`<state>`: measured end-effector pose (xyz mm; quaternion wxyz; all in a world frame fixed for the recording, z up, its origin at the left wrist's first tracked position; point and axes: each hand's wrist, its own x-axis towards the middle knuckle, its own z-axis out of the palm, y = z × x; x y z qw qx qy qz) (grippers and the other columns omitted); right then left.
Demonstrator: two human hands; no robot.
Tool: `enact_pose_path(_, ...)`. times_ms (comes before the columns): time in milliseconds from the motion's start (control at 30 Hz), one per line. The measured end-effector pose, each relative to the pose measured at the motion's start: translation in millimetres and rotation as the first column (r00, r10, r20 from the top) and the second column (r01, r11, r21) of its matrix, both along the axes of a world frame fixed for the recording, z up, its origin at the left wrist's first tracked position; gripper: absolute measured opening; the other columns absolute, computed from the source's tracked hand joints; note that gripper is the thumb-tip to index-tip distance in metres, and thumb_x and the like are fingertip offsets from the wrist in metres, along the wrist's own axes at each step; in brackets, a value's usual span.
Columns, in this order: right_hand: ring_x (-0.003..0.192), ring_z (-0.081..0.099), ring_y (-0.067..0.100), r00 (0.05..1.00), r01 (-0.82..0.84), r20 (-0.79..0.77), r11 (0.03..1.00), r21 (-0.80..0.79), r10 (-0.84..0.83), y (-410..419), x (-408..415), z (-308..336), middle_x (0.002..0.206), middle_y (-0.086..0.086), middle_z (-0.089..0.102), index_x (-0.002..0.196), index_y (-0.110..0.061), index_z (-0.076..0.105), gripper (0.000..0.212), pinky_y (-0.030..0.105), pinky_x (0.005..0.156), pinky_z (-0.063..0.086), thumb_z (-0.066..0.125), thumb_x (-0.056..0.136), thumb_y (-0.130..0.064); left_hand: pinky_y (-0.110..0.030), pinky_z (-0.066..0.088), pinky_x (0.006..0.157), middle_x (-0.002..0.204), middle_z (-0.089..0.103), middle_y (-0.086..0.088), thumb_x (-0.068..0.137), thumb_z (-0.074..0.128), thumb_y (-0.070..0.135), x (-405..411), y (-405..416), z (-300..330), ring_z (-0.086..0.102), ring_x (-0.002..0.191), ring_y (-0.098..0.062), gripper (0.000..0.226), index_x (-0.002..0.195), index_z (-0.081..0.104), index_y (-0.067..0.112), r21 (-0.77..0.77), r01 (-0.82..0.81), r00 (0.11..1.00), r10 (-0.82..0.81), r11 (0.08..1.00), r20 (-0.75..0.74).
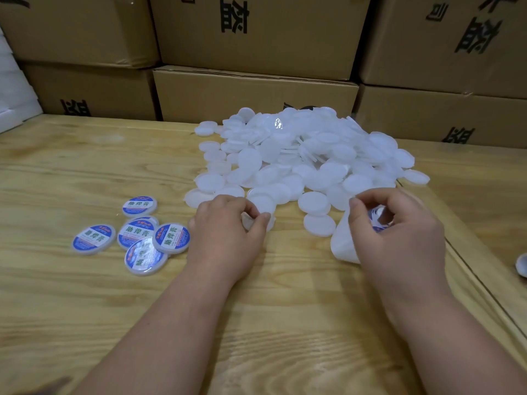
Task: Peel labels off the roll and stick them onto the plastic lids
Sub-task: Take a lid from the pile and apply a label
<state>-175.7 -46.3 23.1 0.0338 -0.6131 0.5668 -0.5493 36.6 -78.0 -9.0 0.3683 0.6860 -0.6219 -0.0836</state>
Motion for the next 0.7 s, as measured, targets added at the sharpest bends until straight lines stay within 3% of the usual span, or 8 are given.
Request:
enact_pose_path(133,0.085,0.053,-0.009,0.994,0.078,-0.092,0.981,0.18,-0.062,-10,-10,-1,0.099,-0.015,0.063,0.105,-0.025,0.071,0.022,0.005,0.071,0.036,0.07,0.088,-0.039,-0.031,0.034,0.081,0.098,0.056,0.016,0.098,0.049,0.05,0,1,0,0.046,0.099,-0.01,0.02,0.092,0.053,0.032,-0.099,0.075,0.983,-0.09,0.992,-0.159)
enact_pose_path(233,0.092,0.056,0.002,0.987,0.11,-0.142,0.957,0.267,-0.074,-11,-5,0,0.104,-0.014,0.067,0.113,-0.024,0.07,0.031,0.023,0.078,0.04,0.072,0.087,-0.04,-0.027,0.034,0.071,0.087,0.05,0.027,0.102,0.046,0.048,-2,4,1,0.044,0.085,0.005,0.02,0.094,0.049,0.03,-0.125,0.12,0.94,-0.153,0.985,-0.305)
enact_pose_path(333,0.092,0.06,0.008,0.983,0.137,-0.164,0.917,0.376,-0.079,-9,-2,2,0.099,-0.017,0.068,0.119,-0.029,0.066,0.035,0.031,0.075,0.043,0.075,0.086,-0.038,-0.025,0.044,0.07,0.093,0.062,0.024,0.101,0.046,0.053,-5,10,5,0.058,0.084,-0.001,0.019,0.09,0.048,0.036,-0.159,0.175,0.889,-0.225,0.972,-0.398)
enact_pose_path(433,0.09,0.061,0.01,0.981,0.149,-0.178,0.882,0.447,-0.076,-7,-2,3,0.093,-0.018,0.066,0.123,-0.031,0.063,0.039,0.032,0.073,0.046,0.075,0.086,-0.037,-0.037,0.048,0.067,0.087,0.065,0.015,0.091,0.046,0.047,-10,15,8,0.066,0.085,-0.025,0.008,0.087,0.047,0.041,-0.166,0.247,0.792,-0.298,0.955,-0.533)
enact_pose_path(467,0.089,0.061,0.01,0.982,0.141,-0.175,0.875,0.464,-0.066,-6,-3,3,0.092,-0.017,0.065,0.125,-0.03,0.062,0.041,0.031,0.071,0.045,0.074,0.086,-0.035,-0.035,0.047,0.065,0.086,0.067,0.015,0.089,0.044,0.04,-11,16,8,0.067,0.083,-0.027,0.004,0.086,0.048,0.041,-0.169,0.273,0.753,-0.319,0.947,-0.575)
enact_pose_path(600,0.075,0.058,-0.002,0.991,0.049,-0.13,0.866,0.498,0.019,-3,-2,-1,0.072,-0.012,0.061,0.131,-0.025,0.061,0.045,0.021,0.058,0.038,0.069,0.086,-0.021,-0.036,0.048,0.071,0.087,0.07,-0.002,0.083,0.044,0.023,-14,21,10,0.068,0.077,-0.018,0.016,0.084,0.053,0.036,-0.178,0.351,0.648,-0.376,0.919,-0.663)
enact_pose_path(700,0.069,0.054,-0.005,0.997,-0.011,-0.058,0.854,0.521,0.049,-2,-1,-3,0.059,-0.016,0.053,0.136,-0.024,0.056,0.053,0.023,0.056,0.036,0.066,0.084,-0.019,-0.037,0.047,0.067,0.082,0.065,0.001,0.087,0.045,0.039,-19,22,11,0.065,0.071,-0.017,0.013,0.088,0.057,0.034,-0.171,0.392,0.601,-0.393,0.904,-0.696)
